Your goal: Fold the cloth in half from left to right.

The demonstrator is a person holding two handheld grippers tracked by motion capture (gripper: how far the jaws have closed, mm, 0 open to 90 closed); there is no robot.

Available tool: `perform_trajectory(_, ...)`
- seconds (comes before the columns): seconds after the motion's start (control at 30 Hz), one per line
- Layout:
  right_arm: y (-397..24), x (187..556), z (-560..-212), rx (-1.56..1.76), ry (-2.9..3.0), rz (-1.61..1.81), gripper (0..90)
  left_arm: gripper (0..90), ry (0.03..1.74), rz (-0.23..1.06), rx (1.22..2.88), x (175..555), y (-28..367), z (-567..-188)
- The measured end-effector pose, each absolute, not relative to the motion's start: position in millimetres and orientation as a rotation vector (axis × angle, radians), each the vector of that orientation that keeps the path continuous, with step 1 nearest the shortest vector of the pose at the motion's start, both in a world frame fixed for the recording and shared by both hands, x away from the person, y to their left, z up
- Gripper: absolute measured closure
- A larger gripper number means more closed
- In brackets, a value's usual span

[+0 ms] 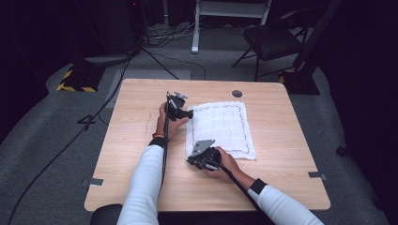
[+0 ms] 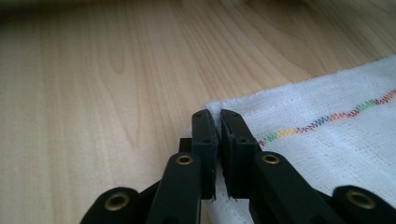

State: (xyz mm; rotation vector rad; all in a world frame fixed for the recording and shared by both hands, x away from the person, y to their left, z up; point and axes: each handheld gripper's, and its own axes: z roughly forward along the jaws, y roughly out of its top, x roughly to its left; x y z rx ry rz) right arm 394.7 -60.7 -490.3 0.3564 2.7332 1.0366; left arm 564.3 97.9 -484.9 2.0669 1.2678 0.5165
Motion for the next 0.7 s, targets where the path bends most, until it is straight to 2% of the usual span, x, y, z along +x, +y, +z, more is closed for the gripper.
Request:
perform_trajectory(0.27,-61.0,378.4,-489.2,0.312,2.767,1.039,84.8,23.7,1.314,0.478,2.088,567.9,100.0,-496.2)
perform_trajectory(0.37,-61.6,374.5,-488.5,0.300,2.766,1.032,84.8,27.0,1.304,0.447,2.067,565.3,103.0,-497.2)
perform_trajectory(0.47,-62.2,372.6,-488.2,0.303,2.762,1.037,84.8,44.3,1.230,0.423,2.092,560.2,105.8,-495.8)
perform_trajectory(0.57,-62.1,370.8,-487.6,0.299,2.754,1.036,84.9,68.6,1.177,0.355,2.100,557.0,113.5,-494.9)
perform_trajectory(0.7,-62.4,370.0,-487.3,0.309,2.727,1.049,85.0,81.7,1.178,0.349,2.103,555.8,127.1,-492.2)
